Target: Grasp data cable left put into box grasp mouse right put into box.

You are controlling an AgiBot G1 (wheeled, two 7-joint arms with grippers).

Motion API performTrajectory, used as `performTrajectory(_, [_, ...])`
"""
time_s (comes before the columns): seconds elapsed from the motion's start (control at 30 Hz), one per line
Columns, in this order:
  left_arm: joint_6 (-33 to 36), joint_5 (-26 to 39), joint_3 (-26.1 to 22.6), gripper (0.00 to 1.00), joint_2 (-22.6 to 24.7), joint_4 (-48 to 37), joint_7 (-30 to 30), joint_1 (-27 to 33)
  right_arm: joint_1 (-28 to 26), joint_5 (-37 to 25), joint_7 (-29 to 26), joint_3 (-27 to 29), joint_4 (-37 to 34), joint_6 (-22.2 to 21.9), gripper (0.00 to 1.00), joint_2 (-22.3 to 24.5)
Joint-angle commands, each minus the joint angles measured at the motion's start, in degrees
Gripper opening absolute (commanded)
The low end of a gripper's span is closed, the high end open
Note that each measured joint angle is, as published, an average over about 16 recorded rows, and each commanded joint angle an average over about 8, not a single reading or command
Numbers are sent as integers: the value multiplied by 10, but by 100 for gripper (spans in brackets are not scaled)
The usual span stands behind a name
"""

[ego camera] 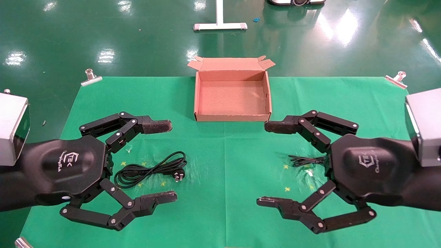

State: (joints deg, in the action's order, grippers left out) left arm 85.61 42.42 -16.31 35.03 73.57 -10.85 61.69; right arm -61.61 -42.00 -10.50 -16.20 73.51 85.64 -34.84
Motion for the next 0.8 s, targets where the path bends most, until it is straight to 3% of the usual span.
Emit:
performTrajectory(0.03, [0, -3, 1, 100, 0, -1, 0, 0, 0, 2, -1, 0, 0, 0, 100, -1])
performTrajectory(0.23, [4, 61, -27, 100, -3, 12, -8, 16, -1, -48, 21, -6, 4, -11, 100, 15])
performTrajectory(0.5, [8, 293, -124, 100, 19, 21, -47, 94, 2, -204, 46, -32, 24, -99, 100, 34])
performTrajectory(0.8, [-80, 525, -184, 100, 72, 17, -83, 145, 12, -224, 50, -31, 29, -120, 100, 41])
